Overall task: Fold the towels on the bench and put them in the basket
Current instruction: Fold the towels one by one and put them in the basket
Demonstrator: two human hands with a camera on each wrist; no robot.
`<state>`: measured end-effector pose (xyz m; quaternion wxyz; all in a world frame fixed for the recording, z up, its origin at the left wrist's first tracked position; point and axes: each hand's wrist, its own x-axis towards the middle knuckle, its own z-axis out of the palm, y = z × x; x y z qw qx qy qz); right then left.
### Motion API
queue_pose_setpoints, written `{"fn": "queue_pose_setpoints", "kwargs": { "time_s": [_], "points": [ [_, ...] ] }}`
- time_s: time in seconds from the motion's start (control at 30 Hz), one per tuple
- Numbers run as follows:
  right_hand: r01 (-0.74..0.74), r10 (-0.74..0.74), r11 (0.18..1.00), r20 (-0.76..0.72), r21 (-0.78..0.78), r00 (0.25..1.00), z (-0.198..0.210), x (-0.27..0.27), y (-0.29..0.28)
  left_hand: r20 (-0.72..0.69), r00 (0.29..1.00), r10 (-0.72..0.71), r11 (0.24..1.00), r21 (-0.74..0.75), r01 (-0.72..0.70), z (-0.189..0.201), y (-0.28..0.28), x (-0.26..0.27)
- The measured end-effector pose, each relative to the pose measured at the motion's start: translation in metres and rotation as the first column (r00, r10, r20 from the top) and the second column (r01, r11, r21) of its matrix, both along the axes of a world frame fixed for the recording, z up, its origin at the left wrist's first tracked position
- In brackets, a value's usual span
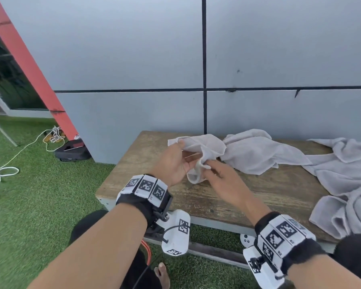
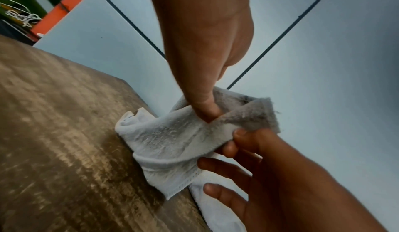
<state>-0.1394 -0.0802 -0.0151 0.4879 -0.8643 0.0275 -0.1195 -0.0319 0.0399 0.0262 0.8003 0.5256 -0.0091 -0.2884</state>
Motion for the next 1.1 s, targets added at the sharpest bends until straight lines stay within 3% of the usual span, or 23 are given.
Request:
{"fn": "queue_pose_setpoints", "kwargs": {
  "time_s": [0.1,0.2,0.27,0.33,0.4,0.47,0.63,0.73,0.8,0.9,1.1],
  "points": [
    [0.099,-0.098,0.995,-0.017,0.030,0.995,0.004,0.008,-0.020,0.132,0.991,-0.037,0.989,0.149,0.017,0.002,-0.013,0.007],
    [0.154,-0.153,0.988,-0.009,0.022,0.988,0.009,0.021,-0.039,0.368,0.918,-0.147,0.852,0.519,-0.072,-0.005,-0.030,0.013],
    [0.129,-0.129,0.992,-0.018,0.013,0.991,0.012,0.031,-0.049,0.547,0.790,-0.278,0.781,0.608,-0.146,-0.006,-0.041,0.013],
    [0.073,-0.073,0.997,-0.039,0.006,0.997,0.015,0.041,-0.058,0.636,0.637,-0.436,0.720,0.671,-0.177,-0.009,-0.053,0.021],
    [0.024,-0.025,1.000,-0.054,-0.012,0.998,0.016,0.049,-0.065,0.614,0.518,-0.595,0.637,0.754,-0.161,-0.008,-0.059,0.032],
    [-0.001,-0.001,1.000,-0.062,-0.031,0.998,0.016,0.057,-0.072,0.591,0.438,-0.678,0.610,0.784,-0.115,-0.007,-0.063,0.047],
    [0.099,-0.099,0.995,-0.063,-0.007,0.993,0.006,0.068,-0.082,0.657,0.478,-0.583,0.666,0.724,-0.183,-0.014,-0.067,0.076],
    [0.112,-0.106,0.993,-0.181,0.023,0.978,-0.008,0.068,-0.081,0.680,0.521,-0.516,0.690,0.690,-0.218,-0.027,-0.063,0.086],
    [0.100,-0.113,0.993,-0.259,-0.065,0.959,-0.021,0.069,-0.080,0.660,0.521,-0.541,0.660,0.717,-0.223,-0.026,-0.066,0.087],
    [0.115,-0.143,0.984,-0.219,-0.135,0.965,-0.033,0.073,-0.079,0.674,0.514,-0.531,0.655,0.711,-0.254,-0.016,-0.071,0.088],
    [0.180,-0.190,0.981,-0.182,-0.069,0.965,-0.027,0.085,-0.071,0.691,0.507,-0.516,0.696,0.683,-0.222,-0.012,-0.066,0.090]
  ]
}}
